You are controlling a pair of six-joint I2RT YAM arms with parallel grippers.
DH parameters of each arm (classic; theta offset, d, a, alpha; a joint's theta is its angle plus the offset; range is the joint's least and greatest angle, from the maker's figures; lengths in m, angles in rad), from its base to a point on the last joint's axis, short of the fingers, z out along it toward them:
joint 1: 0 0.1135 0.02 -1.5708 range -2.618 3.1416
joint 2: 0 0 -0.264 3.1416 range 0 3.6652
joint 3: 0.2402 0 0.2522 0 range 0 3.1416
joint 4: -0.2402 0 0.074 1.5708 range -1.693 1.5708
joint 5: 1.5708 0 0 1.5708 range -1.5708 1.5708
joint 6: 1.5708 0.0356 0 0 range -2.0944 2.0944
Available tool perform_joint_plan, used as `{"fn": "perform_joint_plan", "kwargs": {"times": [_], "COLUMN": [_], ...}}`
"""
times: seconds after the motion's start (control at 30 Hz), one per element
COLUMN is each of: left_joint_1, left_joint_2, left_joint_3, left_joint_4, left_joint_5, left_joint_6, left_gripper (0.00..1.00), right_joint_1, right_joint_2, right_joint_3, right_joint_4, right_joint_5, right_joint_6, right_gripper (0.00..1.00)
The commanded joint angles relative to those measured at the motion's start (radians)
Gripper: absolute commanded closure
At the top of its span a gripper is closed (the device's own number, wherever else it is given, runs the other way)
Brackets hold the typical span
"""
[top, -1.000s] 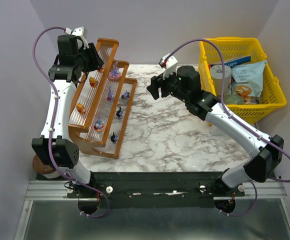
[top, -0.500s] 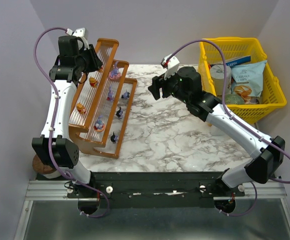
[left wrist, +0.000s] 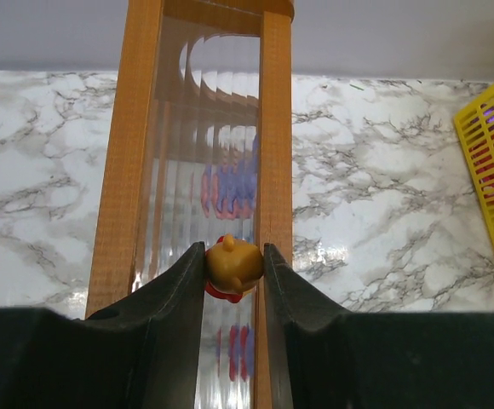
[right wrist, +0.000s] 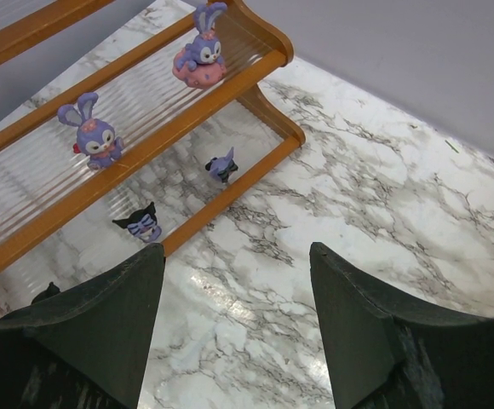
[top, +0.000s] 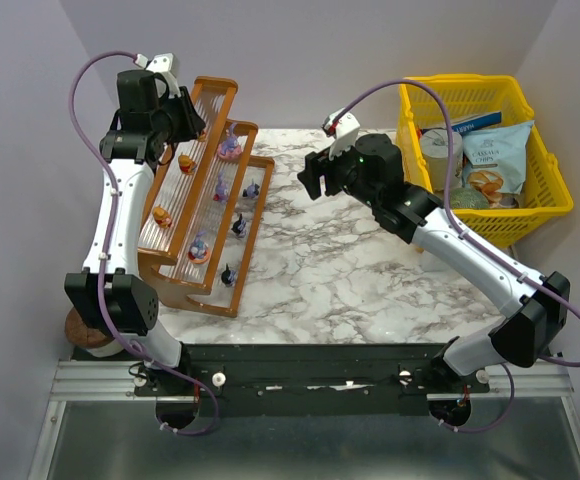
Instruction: Place and organize the plastic toys onto the shelf
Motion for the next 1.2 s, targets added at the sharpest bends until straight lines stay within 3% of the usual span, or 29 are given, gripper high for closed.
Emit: {"fn": "perform_joint_plan", "kwargs": {"times": [0.0, 0.27, 0.63, 1.17], "left_joint_1": [0.007, 0.007, 0.005, 0.005], "left_joint_2": [0.022, 0.04, 0.091, 0.103], "left_joint_3": [-0.012, -0.038, 0.007, 0.059], "left_joint_4": [0.091, 0.184, 0.167, 0.15], "left_joint_5": [0.041, 0.087, 0.041, 0.038], "left_joint_6": [0.057, 0.058, 0.061, 0.055], "left_gripper": [0.82, 0.82, 0.82, 0.63], "right_joint_1": [-0.005, -0.011, -0.017, -0.02], "right_joint_2": [-0.019, -0.014, -0.013, -0.005], "right_joint_3": [-0.017, -0.02, -0.023, -0.022], "right_joint_4": [-0.017, -0.018, -0.018, -0.018], "right_joint_5": [0.028, 0.029, 0.029, 0.015], "right_joint_6": [-0.001, -0.001, -0.002, -0.001], "right_gripper": [0.24, 0.24, 0.24, 0.24]}}
